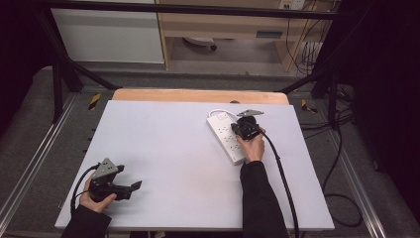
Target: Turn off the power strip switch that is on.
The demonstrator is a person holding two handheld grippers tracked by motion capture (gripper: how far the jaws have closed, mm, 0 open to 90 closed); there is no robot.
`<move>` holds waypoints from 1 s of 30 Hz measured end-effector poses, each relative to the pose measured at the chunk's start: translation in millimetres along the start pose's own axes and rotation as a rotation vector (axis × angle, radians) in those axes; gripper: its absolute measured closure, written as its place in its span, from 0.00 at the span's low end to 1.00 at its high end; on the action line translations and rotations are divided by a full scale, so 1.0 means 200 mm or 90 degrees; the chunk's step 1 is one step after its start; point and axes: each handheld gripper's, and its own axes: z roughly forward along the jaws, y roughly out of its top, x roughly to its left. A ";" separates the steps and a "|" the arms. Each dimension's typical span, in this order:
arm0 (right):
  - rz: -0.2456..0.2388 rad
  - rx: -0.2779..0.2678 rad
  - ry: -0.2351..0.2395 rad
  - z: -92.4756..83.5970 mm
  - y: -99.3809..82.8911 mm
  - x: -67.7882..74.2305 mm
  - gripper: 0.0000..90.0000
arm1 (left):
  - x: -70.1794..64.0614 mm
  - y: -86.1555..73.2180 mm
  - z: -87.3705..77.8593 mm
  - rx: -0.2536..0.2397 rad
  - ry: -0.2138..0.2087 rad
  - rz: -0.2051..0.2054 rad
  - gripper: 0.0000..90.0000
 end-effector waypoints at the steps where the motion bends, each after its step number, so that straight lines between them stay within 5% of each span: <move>1: -0.001 0.002 -0.001 0.00 0.00 0.00 1.00 | 0.00 0.00 0.00 0.001 0.001 0.000 0.09; 15: -0.010 -0.015 0.027 -0.12 0.05 0.03 0.99 | 0.00 0.00 0.00 0.001 0.002 -0.001 0.09; 30: -0.004 -0.008 0.061 -0.29 -0.01 0.04 0.57 | 0.00 0.01 0.01 0.003 0.003 -0.001 0.09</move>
